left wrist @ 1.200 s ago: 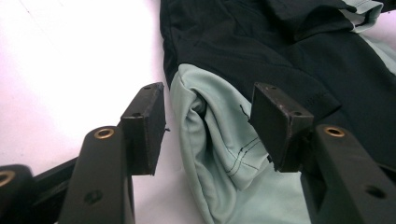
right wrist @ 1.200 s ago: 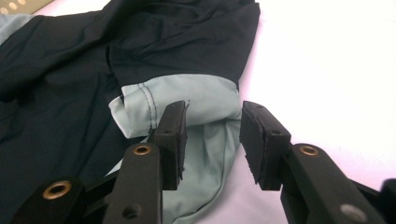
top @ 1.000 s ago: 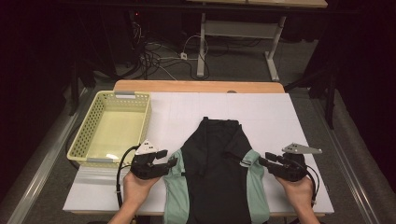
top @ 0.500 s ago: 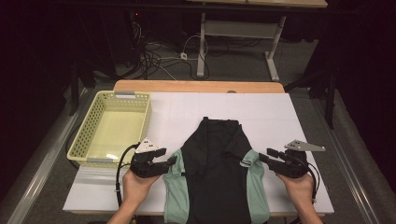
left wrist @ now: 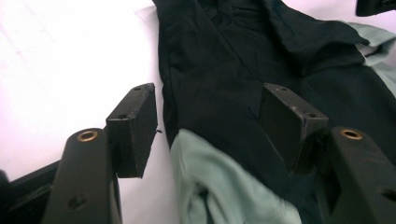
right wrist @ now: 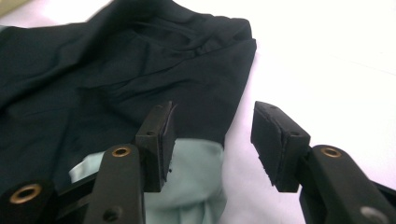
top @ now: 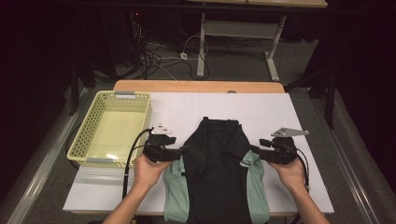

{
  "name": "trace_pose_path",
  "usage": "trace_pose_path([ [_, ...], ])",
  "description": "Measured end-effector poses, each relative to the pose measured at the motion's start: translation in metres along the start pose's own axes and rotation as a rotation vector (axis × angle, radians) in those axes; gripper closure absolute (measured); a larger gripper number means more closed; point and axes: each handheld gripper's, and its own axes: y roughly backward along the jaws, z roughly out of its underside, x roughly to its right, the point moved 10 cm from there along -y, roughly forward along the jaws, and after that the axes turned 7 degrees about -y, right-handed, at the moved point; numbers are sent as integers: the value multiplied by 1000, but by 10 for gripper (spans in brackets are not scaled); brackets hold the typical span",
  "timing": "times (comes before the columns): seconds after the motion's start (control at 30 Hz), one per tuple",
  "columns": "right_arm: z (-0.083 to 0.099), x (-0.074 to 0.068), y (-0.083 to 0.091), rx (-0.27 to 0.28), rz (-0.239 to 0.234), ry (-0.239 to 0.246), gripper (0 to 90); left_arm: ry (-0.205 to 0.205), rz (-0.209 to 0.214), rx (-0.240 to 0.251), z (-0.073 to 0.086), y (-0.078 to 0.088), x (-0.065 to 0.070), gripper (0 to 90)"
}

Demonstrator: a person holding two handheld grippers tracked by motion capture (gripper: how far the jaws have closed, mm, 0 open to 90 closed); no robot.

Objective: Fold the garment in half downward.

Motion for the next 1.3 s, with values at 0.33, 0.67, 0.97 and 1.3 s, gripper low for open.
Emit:
trace_pose_path([
  [0.33, -18, 13, -40, -92, -1, -28, 471, 24, 7, -101, -13, -34, -17, 349],
  [0.67, -17, 14, -73, -192, -16, -78, 357, 57, 19, -204, -8, -67, -29, 328],
  [0.97, -13, 1, -85, -263, 0, 18, 395, 0, 6, -248, -5, -86, -26, 369],
  [1.3, -9, -16, -84, -303, -45, 42, 827, -49, 83, -262, -4, -87, -9, 781],
])
